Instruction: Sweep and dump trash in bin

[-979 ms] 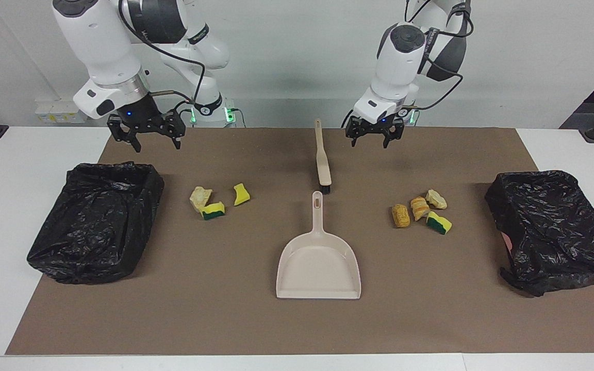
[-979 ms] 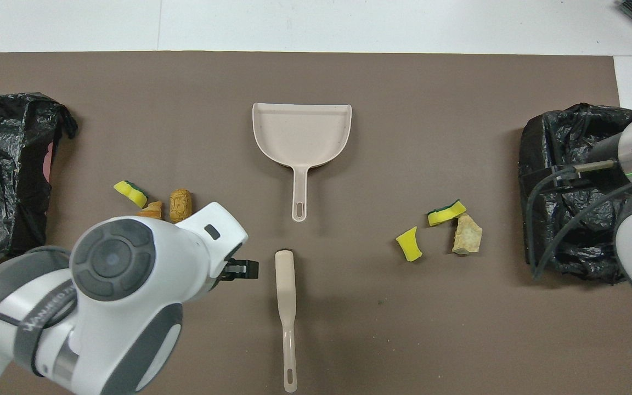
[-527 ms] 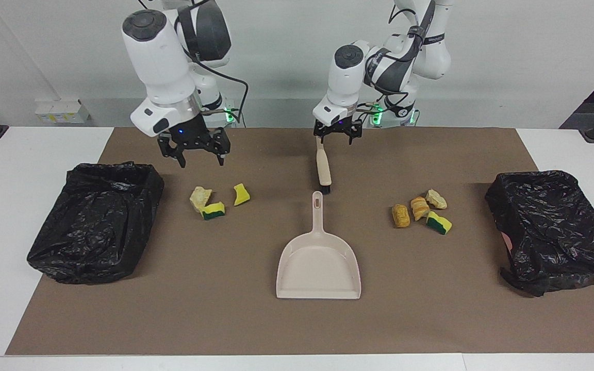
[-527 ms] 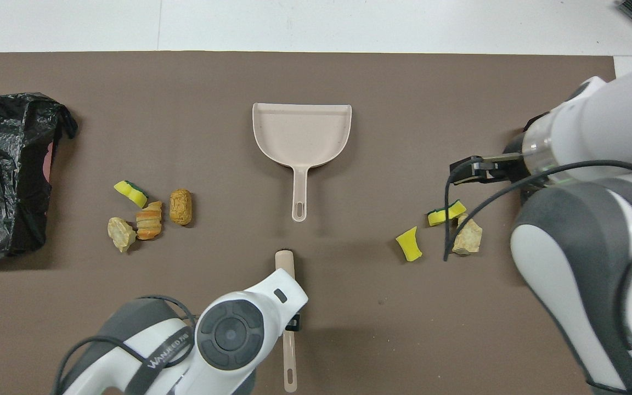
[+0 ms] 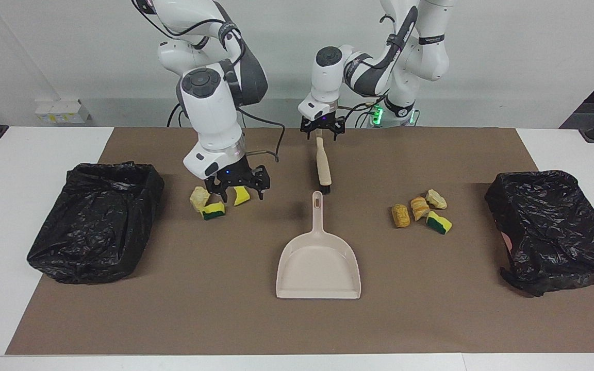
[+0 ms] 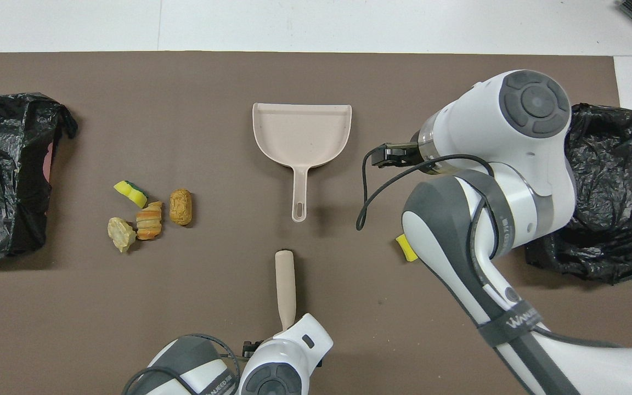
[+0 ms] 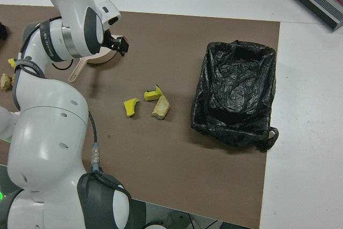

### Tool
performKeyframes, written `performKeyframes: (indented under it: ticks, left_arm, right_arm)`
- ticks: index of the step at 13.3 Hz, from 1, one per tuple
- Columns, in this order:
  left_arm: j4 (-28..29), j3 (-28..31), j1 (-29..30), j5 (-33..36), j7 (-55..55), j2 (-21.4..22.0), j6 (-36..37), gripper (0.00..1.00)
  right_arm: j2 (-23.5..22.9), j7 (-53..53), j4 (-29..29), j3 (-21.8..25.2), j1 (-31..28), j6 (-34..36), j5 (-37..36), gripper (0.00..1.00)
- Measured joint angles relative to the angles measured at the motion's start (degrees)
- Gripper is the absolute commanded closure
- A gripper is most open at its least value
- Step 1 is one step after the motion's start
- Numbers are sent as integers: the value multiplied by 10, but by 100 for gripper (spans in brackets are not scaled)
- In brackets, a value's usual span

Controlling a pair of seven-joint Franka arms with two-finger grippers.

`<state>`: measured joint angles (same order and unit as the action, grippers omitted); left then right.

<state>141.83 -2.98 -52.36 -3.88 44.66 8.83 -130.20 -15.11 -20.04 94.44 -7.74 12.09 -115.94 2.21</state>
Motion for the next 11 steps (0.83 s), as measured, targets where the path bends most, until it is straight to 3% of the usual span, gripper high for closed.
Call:
performKeyframes:
  ticks: [1,3,11]
  left_arm:
    - [0,1,0,0,0,0,0,47]
    - [0,3,0,0,0,0,0,100]
    - [-8,18,8,0,-13,2,3,100]
  right_arm:
    - [-14,-12,-12,0,7,-1,0,0]
    - [-42,-22,-38,0,21,-6,0,0]
    - [-121,-84,-89,1,87,-40,-39,0]
